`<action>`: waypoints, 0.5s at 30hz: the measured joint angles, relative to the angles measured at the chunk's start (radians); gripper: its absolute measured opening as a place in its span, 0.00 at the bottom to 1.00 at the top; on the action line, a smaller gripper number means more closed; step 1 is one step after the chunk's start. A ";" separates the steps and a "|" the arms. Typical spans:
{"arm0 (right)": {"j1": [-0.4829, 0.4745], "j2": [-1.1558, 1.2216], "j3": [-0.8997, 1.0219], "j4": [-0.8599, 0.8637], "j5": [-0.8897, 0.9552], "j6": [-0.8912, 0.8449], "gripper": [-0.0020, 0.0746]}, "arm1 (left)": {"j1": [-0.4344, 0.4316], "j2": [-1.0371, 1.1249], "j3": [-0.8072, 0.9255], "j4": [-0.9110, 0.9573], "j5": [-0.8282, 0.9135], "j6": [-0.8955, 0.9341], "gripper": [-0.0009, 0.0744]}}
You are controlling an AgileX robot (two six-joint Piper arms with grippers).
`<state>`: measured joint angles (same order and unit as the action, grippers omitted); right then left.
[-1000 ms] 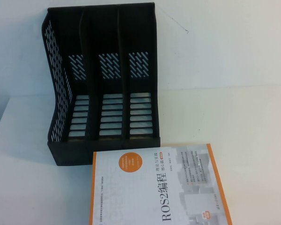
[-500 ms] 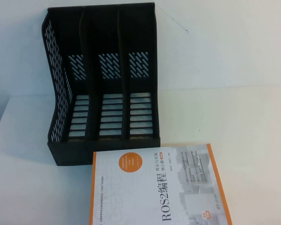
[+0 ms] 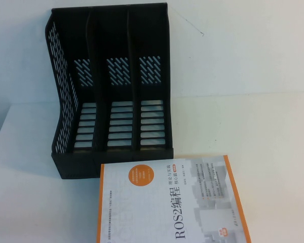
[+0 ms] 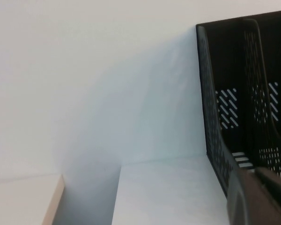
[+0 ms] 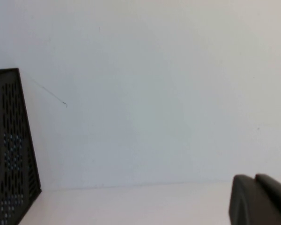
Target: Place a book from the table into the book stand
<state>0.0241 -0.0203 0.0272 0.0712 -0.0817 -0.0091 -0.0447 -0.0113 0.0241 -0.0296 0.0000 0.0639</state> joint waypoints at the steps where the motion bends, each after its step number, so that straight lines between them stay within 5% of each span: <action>1: 0.000 0.000 0.000 0.005 -0.004 0.009 0.03 | 0.000 0.000 0.000 0.000 -0.008 0.000 0.01; 12: 0.000 0.000 0.000 0.072 -0.118 0.145 0.03 | 0.000 0.000 0.000 -0.011 -0.079 -0.071 0.01; 15: 0.000 0.000 -0.050 0.074 -0.011 0.146 0.03 | 0.000 0.000 0.000 -0.061 -0.149 -0.165 0.01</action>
<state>0.0241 -0.0203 -0.0230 0.1449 -0.0932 0.1371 -0.0447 -0.0113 0.0241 -0.0909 -0.1491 -0.1012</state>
